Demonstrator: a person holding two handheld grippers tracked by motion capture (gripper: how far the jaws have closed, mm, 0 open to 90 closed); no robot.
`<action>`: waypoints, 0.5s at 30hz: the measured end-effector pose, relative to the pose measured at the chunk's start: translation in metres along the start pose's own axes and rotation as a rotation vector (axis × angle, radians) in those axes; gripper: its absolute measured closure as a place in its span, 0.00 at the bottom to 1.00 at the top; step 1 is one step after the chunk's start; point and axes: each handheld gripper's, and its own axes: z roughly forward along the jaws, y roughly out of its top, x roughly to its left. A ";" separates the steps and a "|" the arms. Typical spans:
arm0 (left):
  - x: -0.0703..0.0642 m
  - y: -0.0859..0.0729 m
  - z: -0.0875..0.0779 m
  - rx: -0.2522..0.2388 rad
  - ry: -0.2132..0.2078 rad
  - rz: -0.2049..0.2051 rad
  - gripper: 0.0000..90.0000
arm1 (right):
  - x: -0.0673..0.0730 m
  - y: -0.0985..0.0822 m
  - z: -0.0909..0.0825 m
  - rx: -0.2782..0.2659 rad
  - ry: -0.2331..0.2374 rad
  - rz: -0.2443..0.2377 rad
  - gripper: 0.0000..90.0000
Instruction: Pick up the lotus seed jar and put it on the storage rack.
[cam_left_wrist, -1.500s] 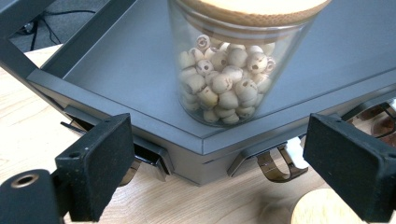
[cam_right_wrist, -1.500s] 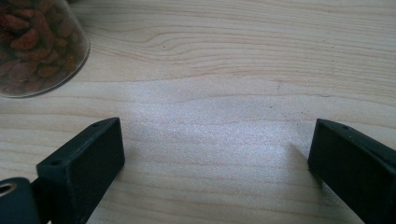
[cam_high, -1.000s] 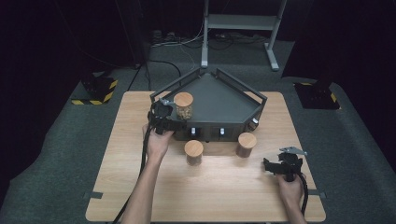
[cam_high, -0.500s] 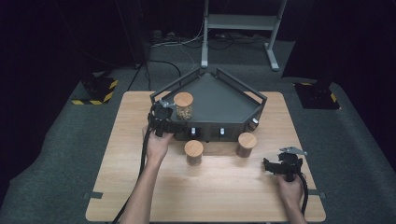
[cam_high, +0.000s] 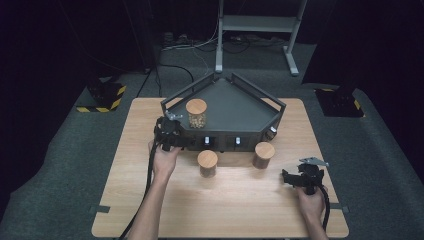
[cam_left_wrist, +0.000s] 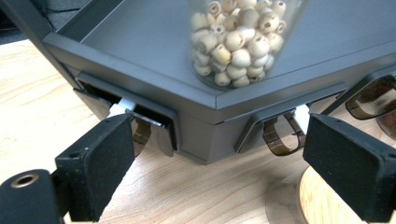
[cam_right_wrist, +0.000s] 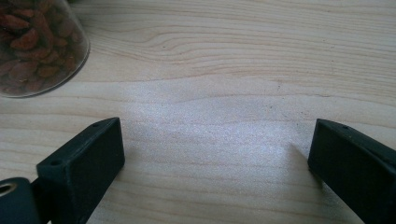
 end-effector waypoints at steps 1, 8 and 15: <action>0.001 -0.001 0.000 0.000 0.003 0.002 0.10 | 0.000 0.000 0.000 0.000 0.000 0.000 0.04; 0.007 -0.010 -0.002 -0.002 0.014 -0.016 0.10 | 0.000 0.000 0.000 0.000 0.000 0.000 0.04; 0.009 -0.019 -0.003 -0.002 0.021 -0.015 0.10 | 0.000 0.000 0.000 0.000 0.000 0.000 0.04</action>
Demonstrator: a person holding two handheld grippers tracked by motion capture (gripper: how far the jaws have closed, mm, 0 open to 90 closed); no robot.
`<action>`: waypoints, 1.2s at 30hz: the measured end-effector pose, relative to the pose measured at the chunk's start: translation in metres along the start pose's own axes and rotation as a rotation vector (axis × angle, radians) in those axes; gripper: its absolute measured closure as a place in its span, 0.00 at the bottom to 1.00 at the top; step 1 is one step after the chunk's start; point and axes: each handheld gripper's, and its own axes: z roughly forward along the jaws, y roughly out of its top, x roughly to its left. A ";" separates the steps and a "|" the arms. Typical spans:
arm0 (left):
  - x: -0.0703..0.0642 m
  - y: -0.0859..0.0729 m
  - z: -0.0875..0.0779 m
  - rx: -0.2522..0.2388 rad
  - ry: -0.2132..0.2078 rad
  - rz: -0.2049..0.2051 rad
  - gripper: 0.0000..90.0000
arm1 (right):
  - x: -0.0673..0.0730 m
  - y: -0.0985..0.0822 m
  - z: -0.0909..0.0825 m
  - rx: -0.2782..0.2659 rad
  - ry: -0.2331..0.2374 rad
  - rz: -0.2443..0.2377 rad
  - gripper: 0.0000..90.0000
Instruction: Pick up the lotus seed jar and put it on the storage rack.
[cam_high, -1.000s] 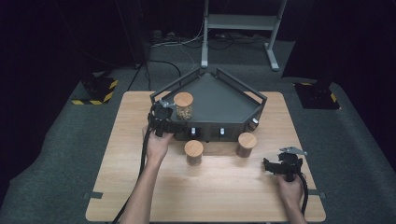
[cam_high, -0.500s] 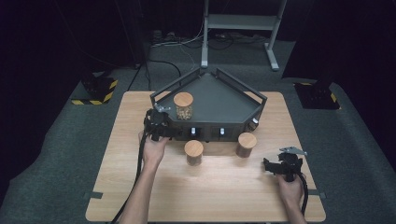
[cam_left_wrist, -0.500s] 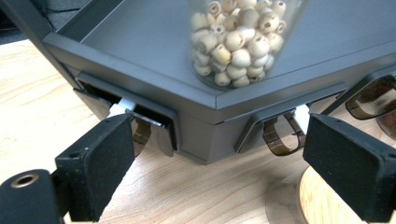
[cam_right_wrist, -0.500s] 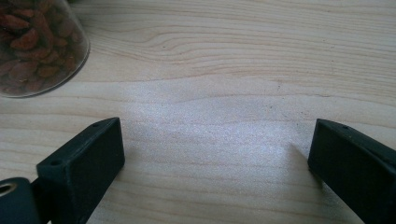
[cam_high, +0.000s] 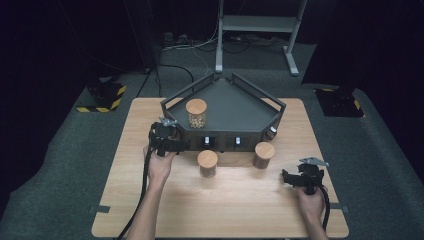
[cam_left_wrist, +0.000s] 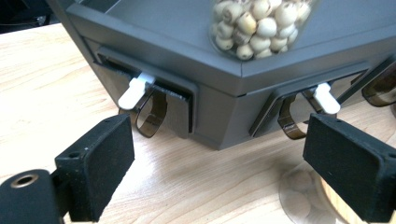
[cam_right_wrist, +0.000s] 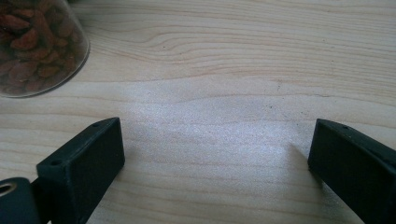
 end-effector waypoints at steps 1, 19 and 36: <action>0.001 -0.002 0.000 0.002 0.000 -0.004 0.10 | 0.000 0.000 0.000 0.000 0.000 0.000 0.04; 0.003 -0.022 0.004 0.003 0.018 0.010 0.10 | 0.000 0.000 0.000 0.000 0.000 0.000 0.04; 0.004 -0.043 0.011 0.005 0.022 0.005 0.11 | 0.000 0.000 0.000 0.000 0.000 0.000 0.04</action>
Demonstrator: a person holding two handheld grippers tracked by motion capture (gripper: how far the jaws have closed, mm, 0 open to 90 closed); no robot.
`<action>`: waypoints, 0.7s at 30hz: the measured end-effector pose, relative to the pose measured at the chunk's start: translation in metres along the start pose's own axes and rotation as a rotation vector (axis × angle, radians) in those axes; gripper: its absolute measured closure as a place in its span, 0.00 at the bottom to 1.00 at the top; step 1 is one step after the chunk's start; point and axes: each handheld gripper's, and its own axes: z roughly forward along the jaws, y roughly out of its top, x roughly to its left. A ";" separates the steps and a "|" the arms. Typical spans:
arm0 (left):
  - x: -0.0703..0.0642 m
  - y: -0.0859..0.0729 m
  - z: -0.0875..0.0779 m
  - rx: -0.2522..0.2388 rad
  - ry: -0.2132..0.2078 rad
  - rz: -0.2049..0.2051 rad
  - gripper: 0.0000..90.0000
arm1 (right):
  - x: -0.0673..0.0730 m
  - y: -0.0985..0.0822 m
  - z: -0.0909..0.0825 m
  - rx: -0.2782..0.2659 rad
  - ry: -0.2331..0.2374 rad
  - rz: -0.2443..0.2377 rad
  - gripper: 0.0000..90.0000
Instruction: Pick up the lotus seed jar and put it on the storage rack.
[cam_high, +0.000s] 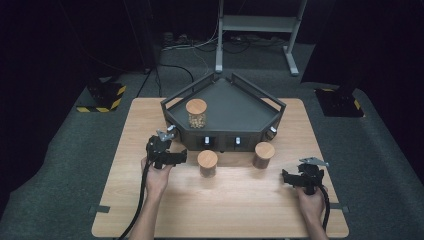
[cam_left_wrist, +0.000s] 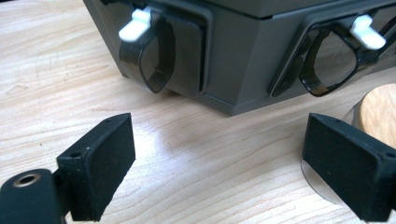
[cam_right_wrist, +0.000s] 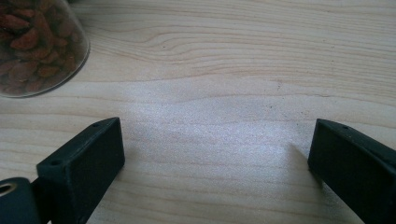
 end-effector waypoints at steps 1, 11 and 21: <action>0.000 -0.001 0.000 0.002 0.000 0.001 0.11 | 0.000 0.000 0.000 0.000 0.000 0.000 0.04; 0.003 -0.013 0.005 0.024 0.006 -0.010 0.11 | 0.000 0.000 0.000 0.000 0.000 0.000 0.04; 0.005 -0.025 0.011 0.035 0.014 -0.034 0.11 | 0.000 0.000 0.000 0.000 0.000 0.000 0.04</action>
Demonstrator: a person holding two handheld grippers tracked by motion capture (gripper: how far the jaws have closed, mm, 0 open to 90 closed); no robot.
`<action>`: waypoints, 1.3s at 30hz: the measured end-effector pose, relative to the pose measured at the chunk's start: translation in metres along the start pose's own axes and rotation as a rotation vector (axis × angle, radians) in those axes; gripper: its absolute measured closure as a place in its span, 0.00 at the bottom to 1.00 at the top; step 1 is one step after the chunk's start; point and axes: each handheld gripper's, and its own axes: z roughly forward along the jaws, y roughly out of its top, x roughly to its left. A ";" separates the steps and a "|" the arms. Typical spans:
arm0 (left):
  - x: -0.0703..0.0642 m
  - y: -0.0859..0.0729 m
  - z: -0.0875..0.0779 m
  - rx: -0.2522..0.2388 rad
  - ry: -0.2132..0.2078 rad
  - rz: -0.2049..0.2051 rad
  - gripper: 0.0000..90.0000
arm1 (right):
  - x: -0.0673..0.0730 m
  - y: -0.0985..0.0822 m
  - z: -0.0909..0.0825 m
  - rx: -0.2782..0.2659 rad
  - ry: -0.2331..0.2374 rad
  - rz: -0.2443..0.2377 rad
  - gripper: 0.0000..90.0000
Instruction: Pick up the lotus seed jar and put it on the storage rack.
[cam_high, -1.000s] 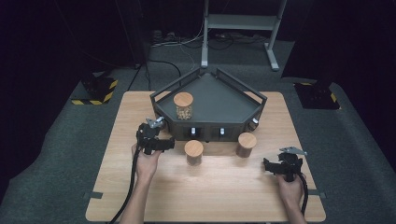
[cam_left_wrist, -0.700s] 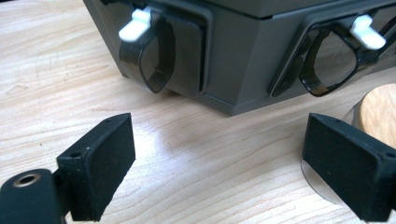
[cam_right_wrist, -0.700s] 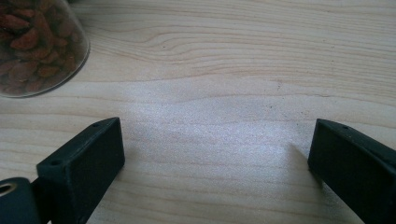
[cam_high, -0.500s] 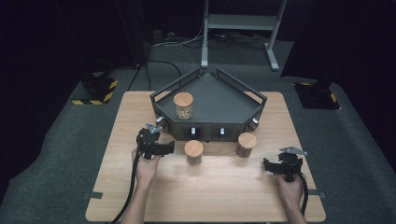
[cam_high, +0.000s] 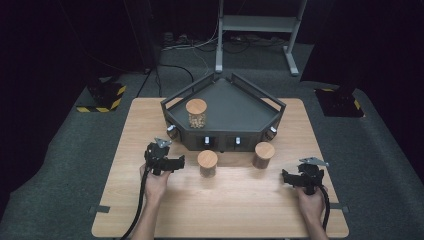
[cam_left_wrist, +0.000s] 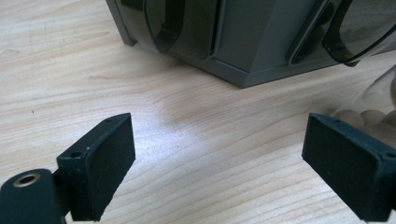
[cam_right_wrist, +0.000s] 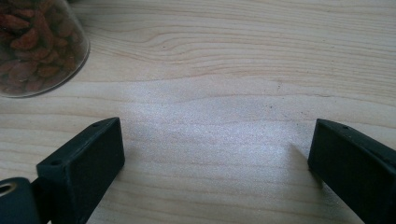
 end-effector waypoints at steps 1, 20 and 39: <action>0.000 -0.001 0.001 0.001 0.000 -0.002 0.11 | 0.000 0.000 0.000 0.000 0.000 0.000 0.04; 0.000 -0.020 0.022 0.057 0.044 0.002 0.10 | 0.000 0.000 0.000 0.000 0.000 0.000 0.04; 0.001 -0.038 0.038 0.082 0.056 -0.020 0.09 | 0.000 0.000 0.000 0.000 0.000 0.001 0.04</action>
